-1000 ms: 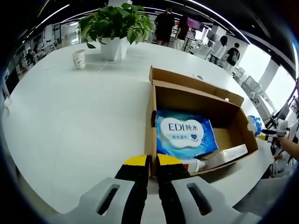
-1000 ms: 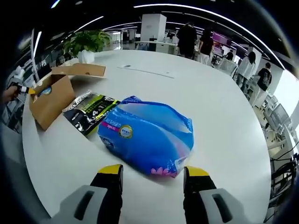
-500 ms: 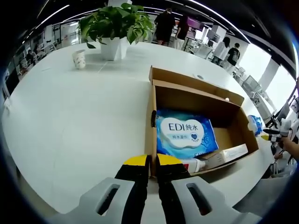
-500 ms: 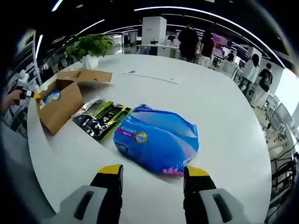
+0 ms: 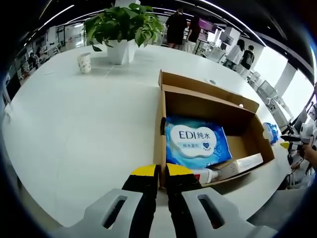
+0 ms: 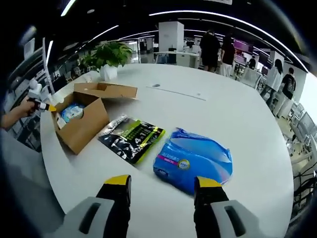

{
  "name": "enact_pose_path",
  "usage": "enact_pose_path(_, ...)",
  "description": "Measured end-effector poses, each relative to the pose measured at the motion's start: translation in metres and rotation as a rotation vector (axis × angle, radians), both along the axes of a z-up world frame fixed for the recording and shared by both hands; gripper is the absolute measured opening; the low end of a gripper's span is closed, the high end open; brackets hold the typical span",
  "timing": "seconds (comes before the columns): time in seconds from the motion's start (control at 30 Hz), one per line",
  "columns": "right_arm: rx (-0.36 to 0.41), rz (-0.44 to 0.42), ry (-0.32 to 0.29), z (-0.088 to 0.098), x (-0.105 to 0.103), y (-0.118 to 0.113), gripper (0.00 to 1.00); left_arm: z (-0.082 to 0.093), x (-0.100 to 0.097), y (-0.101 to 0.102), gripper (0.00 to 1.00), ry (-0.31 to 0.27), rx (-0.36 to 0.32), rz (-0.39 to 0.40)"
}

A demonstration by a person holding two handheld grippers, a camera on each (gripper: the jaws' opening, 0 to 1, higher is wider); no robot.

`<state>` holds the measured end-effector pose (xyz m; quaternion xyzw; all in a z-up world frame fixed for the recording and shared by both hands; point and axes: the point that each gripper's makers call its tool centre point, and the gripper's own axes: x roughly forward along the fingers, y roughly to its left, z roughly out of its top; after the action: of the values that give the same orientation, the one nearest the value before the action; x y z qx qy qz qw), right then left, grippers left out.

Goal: Operate the shoe box by opening the lid, removing the specified soft item, and placing it in the target area until the item is outside and the box remains undamaged.

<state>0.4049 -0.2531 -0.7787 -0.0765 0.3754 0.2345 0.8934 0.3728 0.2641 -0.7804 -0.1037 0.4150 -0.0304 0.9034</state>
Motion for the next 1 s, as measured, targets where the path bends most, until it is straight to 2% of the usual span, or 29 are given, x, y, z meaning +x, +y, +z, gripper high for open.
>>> enact_pose_path(0.2,0.079,0.006,0.032,0.01,-0.003,0.025,0.48,0.0,0.001,0.0,0.03,-0.003,-0.004,0.003)
enact_pose_path(0.37,0.109,0.011,0.044,0.015,-0.003,0.04,0.48,0.0,0.001,0.001,0.03,-0.002,-0.016,0.011)
enact_pose_path(0.6,0.123,0.038,0.042,0.024,-0.001,0.063,0.47,-0.001,0.001,0.001,0.03,-0.007,-0.025,0.016)
enact_pose_path(1.0,0.16,0.139,0.036,0.031,0.003,0.126,0.46,0.0,0.001,-0.001,0.04,-0.015,-0.028,0.018)
